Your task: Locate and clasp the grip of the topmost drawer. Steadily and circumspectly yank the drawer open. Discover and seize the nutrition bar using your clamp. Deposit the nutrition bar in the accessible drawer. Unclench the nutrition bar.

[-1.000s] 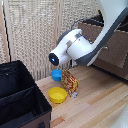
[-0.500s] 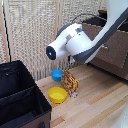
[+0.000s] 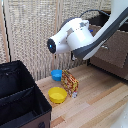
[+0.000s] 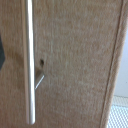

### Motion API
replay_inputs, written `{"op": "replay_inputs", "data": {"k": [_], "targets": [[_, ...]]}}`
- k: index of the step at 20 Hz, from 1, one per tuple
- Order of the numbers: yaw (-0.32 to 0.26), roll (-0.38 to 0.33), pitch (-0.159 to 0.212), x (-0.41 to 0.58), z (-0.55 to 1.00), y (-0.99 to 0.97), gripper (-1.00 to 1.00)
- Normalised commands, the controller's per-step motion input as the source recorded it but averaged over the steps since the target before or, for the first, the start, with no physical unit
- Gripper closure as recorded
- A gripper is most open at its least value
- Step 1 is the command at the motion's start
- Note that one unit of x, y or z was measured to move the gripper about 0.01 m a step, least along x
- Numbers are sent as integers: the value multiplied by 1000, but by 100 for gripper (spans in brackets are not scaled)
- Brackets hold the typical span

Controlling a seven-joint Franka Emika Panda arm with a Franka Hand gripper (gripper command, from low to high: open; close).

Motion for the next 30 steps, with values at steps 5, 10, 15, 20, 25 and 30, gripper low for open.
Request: {"op": "replay_inputs", "data": {"k": [5, 10, 15, 20, 25, 30], "targets": [[-264, 319, 80, 17, 8, 93, -100], [-240, 351, 90, 80, 0, 124, -100], [-231, 362, 53, 88, 0, 143, -100], [-231, 352, 13, 100, 1, 146, -100], [-240, 328, 0, 94, 38, 139, -100], [-256, 289, 0, 49, 127, 131, -100]]}}
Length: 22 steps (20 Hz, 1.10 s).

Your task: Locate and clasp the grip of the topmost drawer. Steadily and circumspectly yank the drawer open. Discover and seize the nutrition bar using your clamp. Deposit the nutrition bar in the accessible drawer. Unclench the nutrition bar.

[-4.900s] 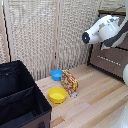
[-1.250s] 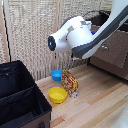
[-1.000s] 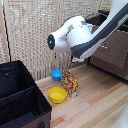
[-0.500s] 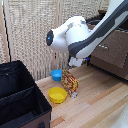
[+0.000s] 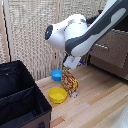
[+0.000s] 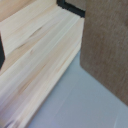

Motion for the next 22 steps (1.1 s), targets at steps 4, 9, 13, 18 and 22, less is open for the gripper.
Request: {"op": "replay_inputs", "data": {"k": [4, 9, 13, 18, 22], "targets": [[-261, 254, 0, 49, 181, 125, -100], [-256, 226, -12, 78, 198, 121, -100], [-236, 166, -47, 159, 191, 110, -100], [-210, 150, -65, 241, 122, 98, -100], [-190, 187, -56, 305, 47, 89, -100]]}}
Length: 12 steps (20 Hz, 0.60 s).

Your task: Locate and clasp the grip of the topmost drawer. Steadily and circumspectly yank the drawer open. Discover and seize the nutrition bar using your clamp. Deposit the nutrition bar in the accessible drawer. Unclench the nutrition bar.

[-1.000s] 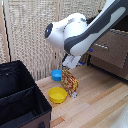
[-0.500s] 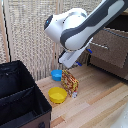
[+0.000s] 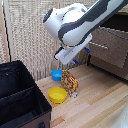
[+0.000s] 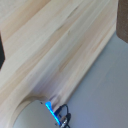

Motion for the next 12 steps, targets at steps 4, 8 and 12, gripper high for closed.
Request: {"op": "replay_inputs", "data": {"k": [4, 8, 12], "targets": [[-174, 235, -38, 361, 0, 79, -100], [-170, 253, -27, 376, 0, 77, -100], [-170, 254, -25, 376, 0, 74, -100]]}}
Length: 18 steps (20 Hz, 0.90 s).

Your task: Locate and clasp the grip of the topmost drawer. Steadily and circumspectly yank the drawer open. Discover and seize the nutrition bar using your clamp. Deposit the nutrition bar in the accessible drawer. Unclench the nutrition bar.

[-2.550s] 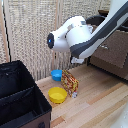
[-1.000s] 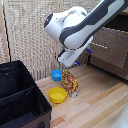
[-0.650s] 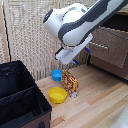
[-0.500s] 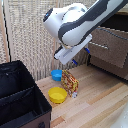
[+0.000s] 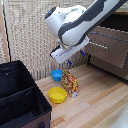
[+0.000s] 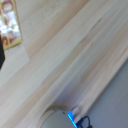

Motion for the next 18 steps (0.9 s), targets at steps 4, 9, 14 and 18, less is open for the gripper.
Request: {"op": "replay_inputs", "data": {"k": [4, 9, 14, 18], "targets": [[-171, 265, -2, 392, 2, 71, -100], [-181, 202, 0, 418, 46, 45, -100], [-156, 164, 0, 520, 79, -15, -100], [-111, 137, 26, 485, 34, -207, -100]]}}
